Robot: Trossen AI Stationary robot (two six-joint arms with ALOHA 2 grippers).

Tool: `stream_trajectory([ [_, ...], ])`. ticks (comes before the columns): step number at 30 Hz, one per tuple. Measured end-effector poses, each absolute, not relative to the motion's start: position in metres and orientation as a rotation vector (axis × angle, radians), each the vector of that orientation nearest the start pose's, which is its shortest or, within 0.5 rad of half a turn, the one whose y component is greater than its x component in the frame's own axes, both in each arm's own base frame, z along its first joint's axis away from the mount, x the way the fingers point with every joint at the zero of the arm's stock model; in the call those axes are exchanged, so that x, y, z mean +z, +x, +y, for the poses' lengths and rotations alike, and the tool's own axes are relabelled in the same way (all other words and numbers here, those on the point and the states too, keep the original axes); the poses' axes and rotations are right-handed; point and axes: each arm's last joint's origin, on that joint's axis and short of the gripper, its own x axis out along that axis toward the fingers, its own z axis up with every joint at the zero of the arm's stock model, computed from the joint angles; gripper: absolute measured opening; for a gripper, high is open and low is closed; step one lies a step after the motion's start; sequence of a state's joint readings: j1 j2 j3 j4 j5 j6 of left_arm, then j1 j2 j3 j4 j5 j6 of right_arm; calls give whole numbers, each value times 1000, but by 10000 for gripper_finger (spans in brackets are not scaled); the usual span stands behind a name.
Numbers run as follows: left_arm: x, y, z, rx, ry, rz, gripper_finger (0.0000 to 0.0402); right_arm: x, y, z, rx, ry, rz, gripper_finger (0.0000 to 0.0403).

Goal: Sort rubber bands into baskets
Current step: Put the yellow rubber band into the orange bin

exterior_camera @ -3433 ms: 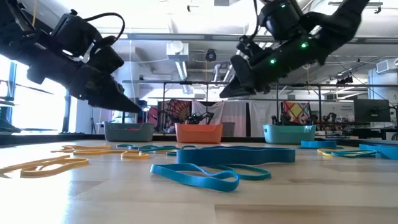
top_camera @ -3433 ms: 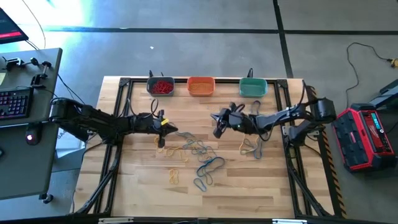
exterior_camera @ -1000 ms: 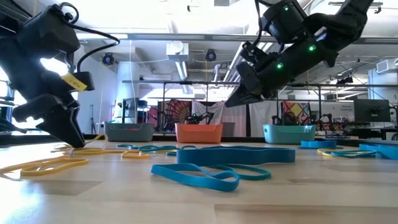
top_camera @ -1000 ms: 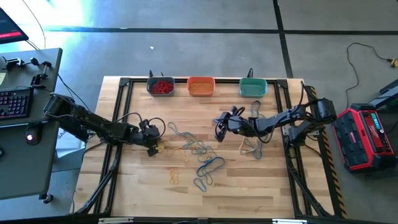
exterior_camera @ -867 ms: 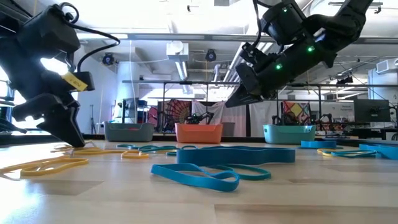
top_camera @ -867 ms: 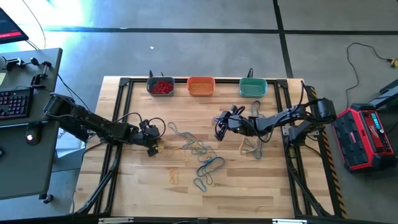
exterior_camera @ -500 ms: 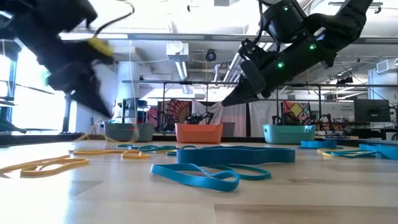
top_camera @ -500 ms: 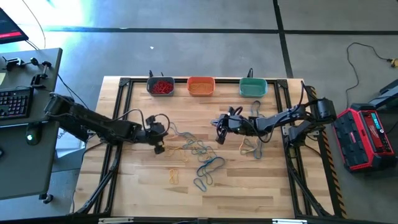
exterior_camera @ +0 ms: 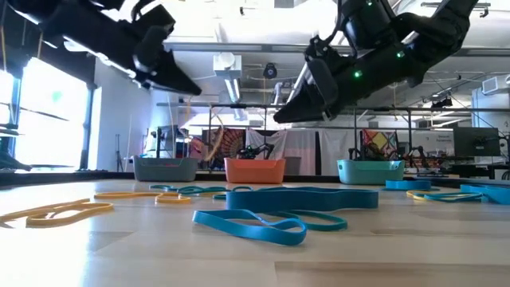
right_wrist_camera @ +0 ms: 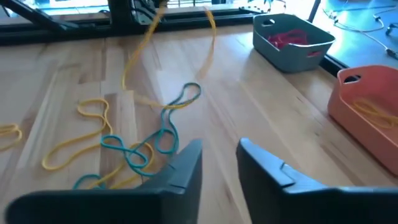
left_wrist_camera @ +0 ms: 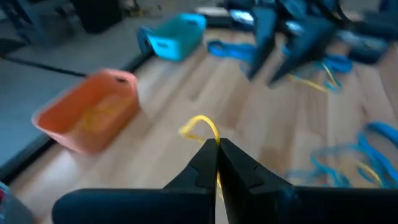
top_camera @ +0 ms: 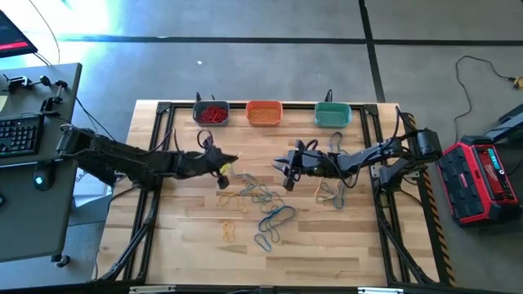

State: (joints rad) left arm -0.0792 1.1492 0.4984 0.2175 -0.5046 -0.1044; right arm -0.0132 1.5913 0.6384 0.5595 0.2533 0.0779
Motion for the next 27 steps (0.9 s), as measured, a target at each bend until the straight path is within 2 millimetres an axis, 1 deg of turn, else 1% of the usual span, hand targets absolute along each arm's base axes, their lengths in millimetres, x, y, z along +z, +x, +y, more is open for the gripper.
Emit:
stream_trajectory([
  [2,208,230,6,473,27,360,0,167,305,-12,-281,30,373,107],
  [5,212,231,23,486,11,324,0,166,305,-14,-292,30,374,124],
  [15,215,230,82,513,-38,267,0,166,304,-14,-295,29,382,129],
  [19,219,242,102,504,-12,286,0,164,304,-15,-299,28,401,124],
  [27,222,280,151,501,9,322,0,159,301,-20,-327,79,445,113],
])
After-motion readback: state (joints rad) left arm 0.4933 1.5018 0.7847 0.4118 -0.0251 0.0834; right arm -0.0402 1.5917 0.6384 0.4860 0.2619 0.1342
